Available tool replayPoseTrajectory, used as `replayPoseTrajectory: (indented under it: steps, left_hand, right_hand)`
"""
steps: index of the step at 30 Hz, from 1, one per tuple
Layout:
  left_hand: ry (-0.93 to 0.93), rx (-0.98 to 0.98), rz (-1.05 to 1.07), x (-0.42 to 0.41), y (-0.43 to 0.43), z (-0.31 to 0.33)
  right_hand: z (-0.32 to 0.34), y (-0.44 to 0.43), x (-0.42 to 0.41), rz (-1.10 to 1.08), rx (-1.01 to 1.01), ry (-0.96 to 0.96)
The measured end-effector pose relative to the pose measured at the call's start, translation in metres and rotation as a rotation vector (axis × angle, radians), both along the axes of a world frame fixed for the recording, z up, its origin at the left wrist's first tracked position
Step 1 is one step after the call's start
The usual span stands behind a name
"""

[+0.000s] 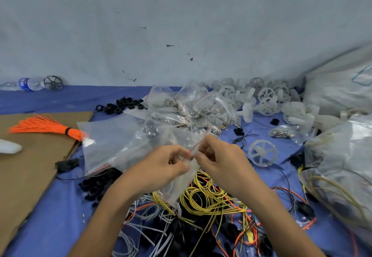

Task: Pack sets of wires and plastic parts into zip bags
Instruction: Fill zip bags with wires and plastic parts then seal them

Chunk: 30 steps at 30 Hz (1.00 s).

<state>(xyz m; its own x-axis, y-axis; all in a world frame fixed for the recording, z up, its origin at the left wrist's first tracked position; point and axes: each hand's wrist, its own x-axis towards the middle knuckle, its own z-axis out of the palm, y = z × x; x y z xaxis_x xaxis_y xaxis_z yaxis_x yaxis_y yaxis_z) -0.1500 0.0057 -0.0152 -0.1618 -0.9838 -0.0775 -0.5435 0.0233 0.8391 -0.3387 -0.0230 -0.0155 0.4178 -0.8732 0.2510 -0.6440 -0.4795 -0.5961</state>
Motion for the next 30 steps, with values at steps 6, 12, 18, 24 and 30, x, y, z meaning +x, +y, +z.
replayPoseTrajectory:
  steps: [6,12,18,24,30]
  left_hand:
    - [-0.271,-0.362,0.373,0.001,0.002,0.010]
    - [-0.424,-0.576,0.360,-0.003,0.019,0.034]
    - [-0.436,-0.632,0.253,-0.009,0.029,0.046]
    - [-0.284,-0.797,0.578,0.010,0.028,0.048]
    - [-0.169,-0.795,0.579,0.012,0.026,0.045]
  right_hand:
    - [0.008,0.002,-0.004,0.026,-0.016,0.067]
    - [0.011,0.007,-0.004,-0.024,-0.092,0.219]
    - [0.024,0.014,-0.008,0.024,-0.158,0.155]
    - [0.036,0.022,-0.007,-0.101,-0.369,-0.232]
    - [0.013,0.015,-0.008,0.218,0.017,0.491]
